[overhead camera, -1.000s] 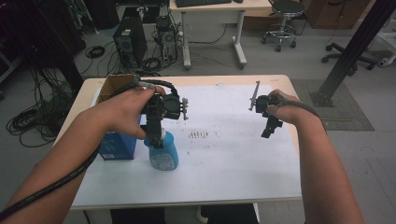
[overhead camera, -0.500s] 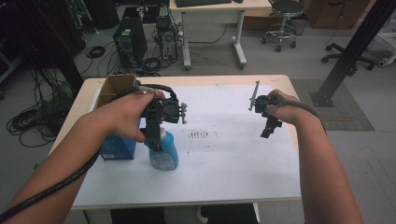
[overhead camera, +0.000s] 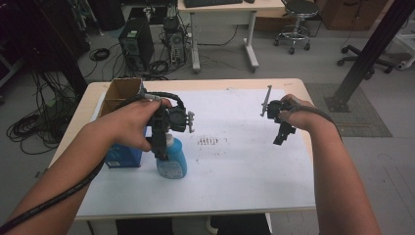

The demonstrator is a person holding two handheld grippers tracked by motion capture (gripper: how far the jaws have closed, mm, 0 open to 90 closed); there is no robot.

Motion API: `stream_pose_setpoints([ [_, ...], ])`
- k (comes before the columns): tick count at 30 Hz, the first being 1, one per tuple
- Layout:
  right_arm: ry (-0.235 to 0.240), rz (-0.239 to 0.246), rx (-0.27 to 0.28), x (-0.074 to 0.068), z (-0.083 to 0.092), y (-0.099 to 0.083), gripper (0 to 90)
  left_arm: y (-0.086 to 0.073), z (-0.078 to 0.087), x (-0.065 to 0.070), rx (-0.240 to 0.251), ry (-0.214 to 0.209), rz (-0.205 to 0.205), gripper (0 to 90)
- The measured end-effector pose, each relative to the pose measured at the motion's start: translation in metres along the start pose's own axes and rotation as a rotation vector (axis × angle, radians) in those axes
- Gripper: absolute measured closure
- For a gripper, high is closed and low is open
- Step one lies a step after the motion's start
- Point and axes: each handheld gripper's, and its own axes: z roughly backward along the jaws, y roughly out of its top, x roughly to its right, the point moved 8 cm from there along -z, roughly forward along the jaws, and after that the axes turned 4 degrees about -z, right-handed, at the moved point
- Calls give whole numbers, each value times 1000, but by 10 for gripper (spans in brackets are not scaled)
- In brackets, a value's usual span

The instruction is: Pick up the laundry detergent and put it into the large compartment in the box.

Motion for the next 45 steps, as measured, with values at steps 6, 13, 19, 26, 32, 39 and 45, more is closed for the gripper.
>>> stream_pose_setpoints([
  [6, 3, -1, 0, 0, -1, 0, 39, 0, -6, 1, -1, -7, -12, 2],
  [13, 5, -1, 8, 0, -2, 1, 39, 0, -12, 1, -14, -12, -21, 2],
  [19, 6, -3, 6, 0, -4, -1, 39, -1, -17, 1, -13, -13, -19, 2],
  [26, 9, -8, 17, -1, -4, -1, 39, -2, -24, 1, -17, -11, -20, 2],
  [32, 11, -7, 13, -1, -6, 0, 39, -3, -28, 0, -18, -5, -23, 2],
  [39, 15, -10, 7, -1, -9, -2, 39, -3, -32, -1, -16, -1, -26, 2],
  [45, 16, -12, 4, -1, -10, -3, 39, -3, -34, -2, -22, 6, -27, 2],
])
